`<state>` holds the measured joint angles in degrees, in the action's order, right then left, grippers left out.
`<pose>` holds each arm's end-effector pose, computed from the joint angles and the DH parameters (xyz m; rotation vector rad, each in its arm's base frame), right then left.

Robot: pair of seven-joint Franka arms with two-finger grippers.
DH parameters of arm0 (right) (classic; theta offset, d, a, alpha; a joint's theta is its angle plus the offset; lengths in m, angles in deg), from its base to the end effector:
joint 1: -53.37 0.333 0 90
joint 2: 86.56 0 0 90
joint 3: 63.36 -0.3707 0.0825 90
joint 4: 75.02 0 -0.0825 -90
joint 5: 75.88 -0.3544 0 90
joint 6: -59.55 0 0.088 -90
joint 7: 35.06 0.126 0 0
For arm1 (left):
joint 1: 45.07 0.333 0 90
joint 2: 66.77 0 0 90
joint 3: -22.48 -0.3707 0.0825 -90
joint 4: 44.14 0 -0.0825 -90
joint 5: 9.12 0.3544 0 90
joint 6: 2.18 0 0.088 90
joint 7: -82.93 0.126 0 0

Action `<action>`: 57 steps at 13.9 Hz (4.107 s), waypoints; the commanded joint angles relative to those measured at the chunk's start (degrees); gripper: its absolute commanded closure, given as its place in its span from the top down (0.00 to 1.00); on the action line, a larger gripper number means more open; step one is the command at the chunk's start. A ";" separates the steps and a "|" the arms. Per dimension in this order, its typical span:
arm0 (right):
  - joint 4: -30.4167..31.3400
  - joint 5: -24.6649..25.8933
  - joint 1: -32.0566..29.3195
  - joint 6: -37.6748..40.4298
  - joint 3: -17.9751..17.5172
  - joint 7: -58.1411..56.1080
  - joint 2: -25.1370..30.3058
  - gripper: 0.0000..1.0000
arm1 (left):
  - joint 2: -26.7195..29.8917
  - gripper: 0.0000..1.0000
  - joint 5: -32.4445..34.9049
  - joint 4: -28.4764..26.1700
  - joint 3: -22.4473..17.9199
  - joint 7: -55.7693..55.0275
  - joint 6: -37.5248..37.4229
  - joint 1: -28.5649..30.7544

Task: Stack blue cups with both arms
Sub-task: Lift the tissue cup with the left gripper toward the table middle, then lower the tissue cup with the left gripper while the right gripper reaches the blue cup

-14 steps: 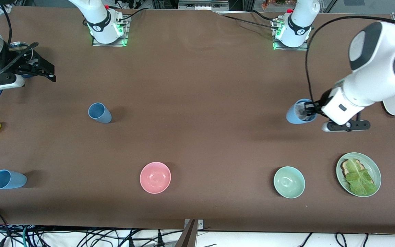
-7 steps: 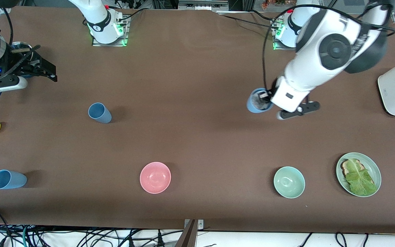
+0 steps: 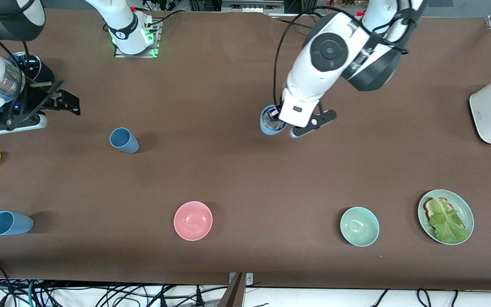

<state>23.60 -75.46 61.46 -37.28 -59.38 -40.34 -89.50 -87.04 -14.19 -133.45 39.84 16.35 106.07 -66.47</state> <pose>0.5410 0.0390 0.5760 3.1183 0.2579 -0.1292 0.5194 -0.3913 0.4931 2.9194 0.7938 -0.2337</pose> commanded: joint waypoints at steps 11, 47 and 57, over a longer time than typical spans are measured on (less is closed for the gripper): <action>18.25 -0.33 -0.44 -18.80 2.26 -0.69 1.62 1.00 | -12.42 0.00 9.80 1.41 -1.98 -12.70 16.81 -5.84; 31.90 -2.17 -0.44 -44.50 2.17 0.36 -9.72 0.80 | -22.54 0.99 13.07 0.80 -3.48 -18.15 30.00 -8.83; 31.90 -2.35 -0.35 -43.97 1.99 1.85 -9.45 0.22 | -19.12 1.00 15.44 0.27 -3.30 -17.88 29.21 -8.74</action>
<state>54.82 -77.02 61.18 -80.72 -57.06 -39.62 -99.53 -108.68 -0.32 -132.44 37.14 -1.06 136.22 -74.51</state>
